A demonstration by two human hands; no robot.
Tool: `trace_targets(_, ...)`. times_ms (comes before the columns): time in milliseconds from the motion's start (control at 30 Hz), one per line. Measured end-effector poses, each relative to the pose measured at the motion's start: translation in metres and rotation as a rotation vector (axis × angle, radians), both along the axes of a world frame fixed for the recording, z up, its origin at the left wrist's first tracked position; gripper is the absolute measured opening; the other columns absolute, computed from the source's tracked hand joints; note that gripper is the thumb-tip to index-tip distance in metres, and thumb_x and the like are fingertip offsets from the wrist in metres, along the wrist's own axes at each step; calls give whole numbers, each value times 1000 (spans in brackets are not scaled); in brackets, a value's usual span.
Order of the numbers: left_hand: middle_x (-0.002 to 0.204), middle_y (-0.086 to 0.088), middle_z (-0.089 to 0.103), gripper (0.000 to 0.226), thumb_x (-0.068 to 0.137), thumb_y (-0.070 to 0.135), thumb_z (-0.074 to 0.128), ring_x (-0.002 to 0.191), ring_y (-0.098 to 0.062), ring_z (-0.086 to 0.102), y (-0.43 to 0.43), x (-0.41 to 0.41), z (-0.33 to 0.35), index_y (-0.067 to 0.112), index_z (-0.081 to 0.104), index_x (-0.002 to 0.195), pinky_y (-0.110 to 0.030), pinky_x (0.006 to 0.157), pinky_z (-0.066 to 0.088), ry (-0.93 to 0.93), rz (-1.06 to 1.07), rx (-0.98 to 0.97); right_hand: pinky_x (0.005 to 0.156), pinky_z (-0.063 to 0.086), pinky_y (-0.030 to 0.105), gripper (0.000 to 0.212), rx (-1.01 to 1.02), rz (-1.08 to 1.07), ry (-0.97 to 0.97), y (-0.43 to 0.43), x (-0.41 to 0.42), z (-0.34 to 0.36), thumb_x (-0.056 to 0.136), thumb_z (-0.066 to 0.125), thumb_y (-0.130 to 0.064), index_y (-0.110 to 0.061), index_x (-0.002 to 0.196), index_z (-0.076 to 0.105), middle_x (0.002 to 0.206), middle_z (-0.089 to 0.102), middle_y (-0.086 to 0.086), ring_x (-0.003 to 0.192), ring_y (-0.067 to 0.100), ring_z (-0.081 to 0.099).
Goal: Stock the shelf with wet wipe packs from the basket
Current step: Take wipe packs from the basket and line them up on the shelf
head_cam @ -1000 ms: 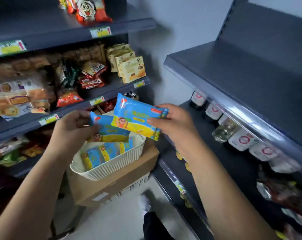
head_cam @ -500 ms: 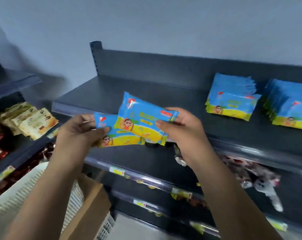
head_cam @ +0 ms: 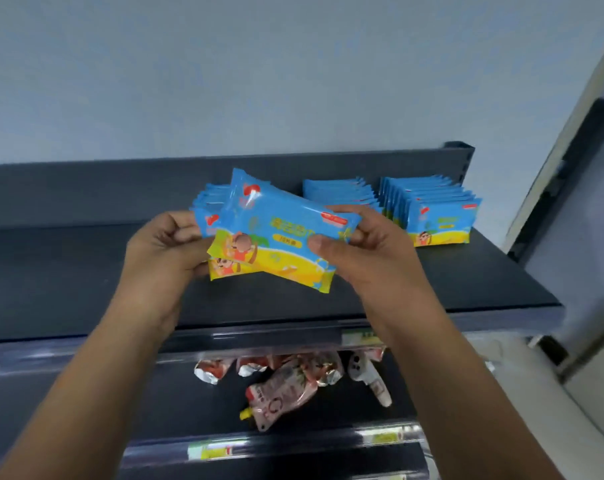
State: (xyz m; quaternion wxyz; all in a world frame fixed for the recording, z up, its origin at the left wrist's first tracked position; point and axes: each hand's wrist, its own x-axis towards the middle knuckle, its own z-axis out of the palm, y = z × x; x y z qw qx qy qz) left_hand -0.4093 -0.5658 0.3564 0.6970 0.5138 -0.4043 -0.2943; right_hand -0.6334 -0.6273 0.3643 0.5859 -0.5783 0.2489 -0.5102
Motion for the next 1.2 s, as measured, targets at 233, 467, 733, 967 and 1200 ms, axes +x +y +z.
trace_targets(233, 90, 0, 80, 35, 71, 13, 81, 77, -13, 75, -100, -104, -6, 8, 70, 104, -25, 60, 59, -69, -173, 50, 86, 59, 41, 32, -56, -63, -6, -65, -95, 14, 83, 74, 8, -6, 111, 68, 96, 78, 6, 92, 22, 74)
trace_targets(467, 89, -10, 78, 21, 77, -12, 71, 82, -24, 75, -165, -178, -18, -3, 68, 95, -40, 79, 63, -132, -242, 155, 74, 61, 33, 30, -57, -161, 7, -104, -156, 13, 82, 74, 8, -10, 105, 70, 100, 79, 8, 90, 22, 76)
trace_targets(733, 111, 11, 78, 42, 82, 11, 85, 101, -5, 74, -212, -228, -36, 21, 72, 121, -33, 87, 62, -215, -287, 135, 84, 60, 41, 30, -51, -316, 39, -125, -186, 9, 84, 76, 5, -13, 107, 71, 101, 79, 7, 97, 26, 76)
trace_targets(967, 106, 14, 73, 39, 82, 18, 86, 98, -2, 68, -228, -227, -47, 25, 66, 114, -36, 89, 60, -449, -122, 145, 73, 60, 32, 28, 35, -364, 49, -142, -197, 7, 84, 75, 4, -9, 108, 71, 100, 79, 8, 93, 25, 77)
trace_targets(1200, 96, 0, 61, 29, 85, 19, 79, 88, -15, 61, -230, -230, -60, 24, 51, 92, -44, 76, 55, -625, 47, 154, 59, 59, 28, 27, 120, -428, 197, -162, -208, -10, 85, 75, 4, -16, 103, 70, 94, 79, 6, 80, 20, 77)
